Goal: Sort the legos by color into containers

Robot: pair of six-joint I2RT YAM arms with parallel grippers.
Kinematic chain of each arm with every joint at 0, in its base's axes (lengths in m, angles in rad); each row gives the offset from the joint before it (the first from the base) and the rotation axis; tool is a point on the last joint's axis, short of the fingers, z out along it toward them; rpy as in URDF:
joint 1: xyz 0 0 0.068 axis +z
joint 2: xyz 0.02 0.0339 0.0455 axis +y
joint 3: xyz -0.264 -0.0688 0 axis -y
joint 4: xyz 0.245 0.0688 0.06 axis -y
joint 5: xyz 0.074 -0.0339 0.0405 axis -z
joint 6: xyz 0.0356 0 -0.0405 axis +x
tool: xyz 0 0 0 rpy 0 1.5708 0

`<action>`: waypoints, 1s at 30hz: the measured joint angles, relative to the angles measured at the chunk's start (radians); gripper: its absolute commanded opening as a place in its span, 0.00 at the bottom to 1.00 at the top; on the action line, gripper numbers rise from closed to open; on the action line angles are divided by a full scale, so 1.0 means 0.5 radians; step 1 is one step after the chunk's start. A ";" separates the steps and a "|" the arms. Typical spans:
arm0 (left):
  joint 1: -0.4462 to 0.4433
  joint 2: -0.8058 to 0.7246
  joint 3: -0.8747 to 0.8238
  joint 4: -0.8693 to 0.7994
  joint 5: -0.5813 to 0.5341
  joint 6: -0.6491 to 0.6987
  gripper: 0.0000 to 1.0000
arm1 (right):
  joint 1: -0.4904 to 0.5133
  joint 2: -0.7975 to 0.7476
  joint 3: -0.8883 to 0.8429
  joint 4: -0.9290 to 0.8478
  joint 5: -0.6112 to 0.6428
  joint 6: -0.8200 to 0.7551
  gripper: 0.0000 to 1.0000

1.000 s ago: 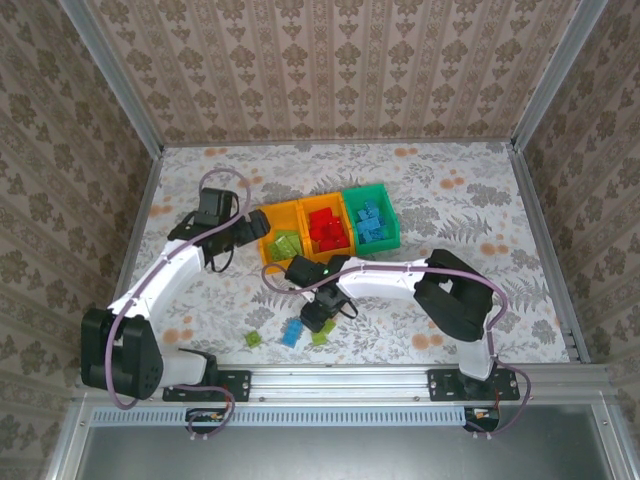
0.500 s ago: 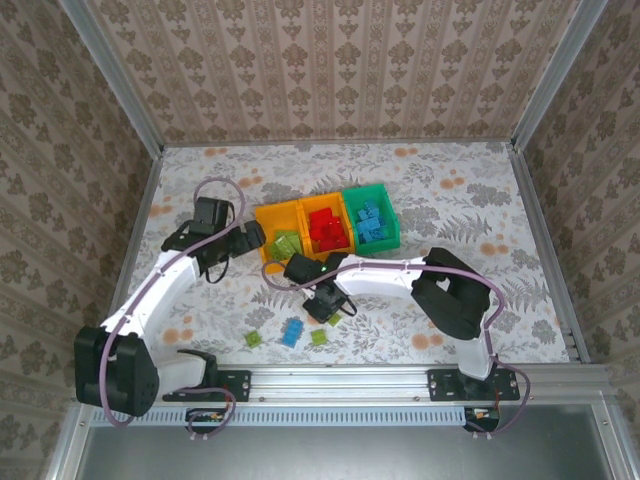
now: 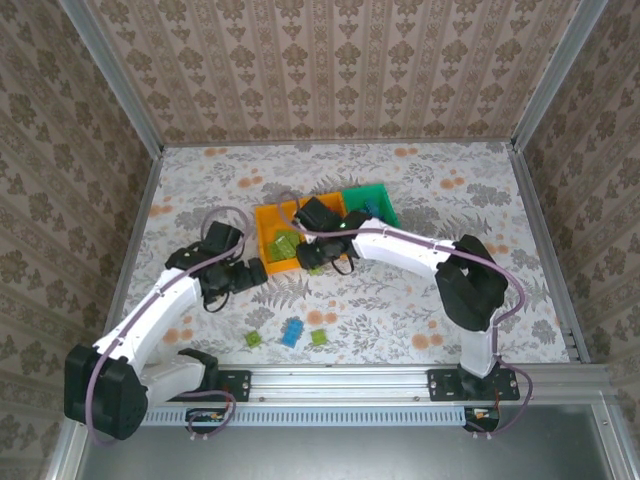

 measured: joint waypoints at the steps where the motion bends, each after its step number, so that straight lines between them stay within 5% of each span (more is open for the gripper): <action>1: -0.045 -0.001 -0.024 -0.015 0.015 -0.034 1.00 | -0.024 0.001 0.039 0.017 -0.015 0.033 0.26; 12: -0.389 0.019 -0.209 -0.038 0.150 -0.442 1.00 | -0.124 0.390 0.527 0.167 -0.147 0.353 0.27; 18: -0.455 0.071 -0.286 0.063 0.201 -0.605 1.00 | -0.127 0.538 0.605 0.181 -0.166 0.472 0.38; 20: -0.456 0.080 -0.321 0.110 0.215 -0.643 0.99 | -0.130 0.547 0.632 0.188 -0.166 0.492 0.56; 30: -0.456 0.108 -0.383 0.255 0.268 -0.738 0.89 | -0.134 0.555 0.645 0.203 -0.174 0.522 0.71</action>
